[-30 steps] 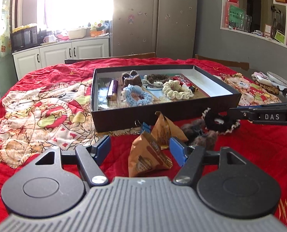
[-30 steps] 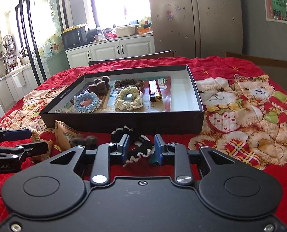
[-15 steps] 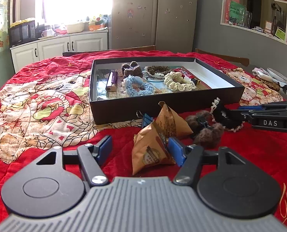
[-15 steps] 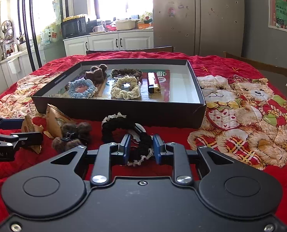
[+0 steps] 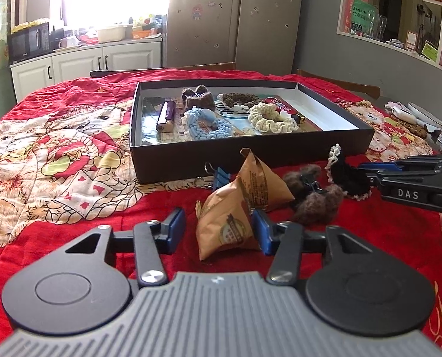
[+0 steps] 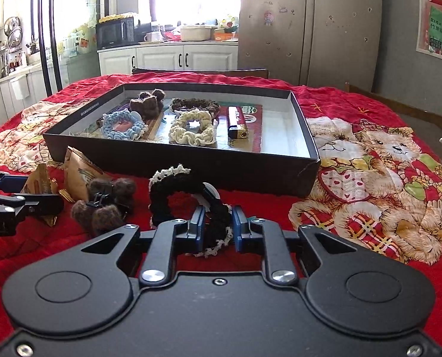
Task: Organize objects
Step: 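Grasp the brown paper triangular packet with left tool while right tool grasps the black scrunchie, then carry the paper packet with left tool while right tool carries the black scrunchie over the box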
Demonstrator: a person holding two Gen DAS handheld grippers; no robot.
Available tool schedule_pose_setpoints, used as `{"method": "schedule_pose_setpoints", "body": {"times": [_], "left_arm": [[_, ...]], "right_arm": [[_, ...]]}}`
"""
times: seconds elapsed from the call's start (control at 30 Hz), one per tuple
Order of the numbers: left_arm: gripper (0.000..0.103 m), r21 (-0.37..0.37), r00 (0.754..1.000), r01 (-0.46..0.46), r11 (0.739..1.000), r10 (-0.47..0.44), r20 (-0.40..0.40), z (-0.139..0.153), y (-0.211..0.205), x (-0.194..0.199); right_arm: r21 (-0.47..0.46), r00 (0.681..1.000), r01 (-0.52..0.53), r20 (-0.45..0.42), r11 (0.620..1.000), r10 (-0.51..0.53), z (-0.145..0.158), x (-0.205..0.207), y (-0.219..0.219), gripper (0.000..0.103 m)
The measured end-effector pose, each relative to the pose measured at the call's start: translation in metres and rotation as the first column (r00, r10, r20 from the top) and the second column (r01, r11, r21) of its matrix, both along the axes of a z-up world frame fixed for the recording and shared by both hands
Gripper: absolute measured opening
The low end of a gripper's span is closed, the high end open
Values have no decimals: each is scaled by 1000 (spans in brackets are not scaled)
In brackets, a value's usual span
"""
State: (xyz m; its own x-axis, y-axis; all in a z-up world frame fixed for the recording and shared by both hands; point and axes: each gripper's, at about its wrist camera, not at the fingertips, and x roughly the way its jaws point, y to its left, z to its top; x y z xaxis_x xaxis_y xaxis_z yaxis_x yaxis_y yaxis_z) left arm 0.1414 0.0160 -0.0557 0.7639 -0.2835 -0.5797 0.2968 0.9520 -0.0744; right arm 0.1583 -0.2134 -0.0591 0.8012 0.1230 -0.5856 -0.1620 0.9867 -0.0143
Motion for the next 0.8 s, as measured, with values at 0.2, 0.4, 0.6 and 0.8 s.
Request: {"method": "schedule_pose_setpoints", "body": {"times": [0.2, 0.4, 0.6, 0.8], "left_arm": [[43, 14, 1000, 10, 1000, -10, 6, 0, -3, -3], [41, 9, 1000, 10, 1000, -10, 5, 1, -2, -3], [41, -15, 1000, 18, 1000, -18, 3, 4, -1, -6], [40, -26, 1000, 19, 999, -19, 10, 7, 0, -8]], "right_arm": [[-11, 1000, -1, 4, 1000, 1, 0, 0, 0, 13], [-13, 1000, -4, 13, 1000, 4, 0, -1, 0, 11], [-13, 999, -2, 39, 1000, 3, 4, -5, 1, 11], [-11, 997, -6, 71, 1000, 6, 8, -10, 2, 11]]}}
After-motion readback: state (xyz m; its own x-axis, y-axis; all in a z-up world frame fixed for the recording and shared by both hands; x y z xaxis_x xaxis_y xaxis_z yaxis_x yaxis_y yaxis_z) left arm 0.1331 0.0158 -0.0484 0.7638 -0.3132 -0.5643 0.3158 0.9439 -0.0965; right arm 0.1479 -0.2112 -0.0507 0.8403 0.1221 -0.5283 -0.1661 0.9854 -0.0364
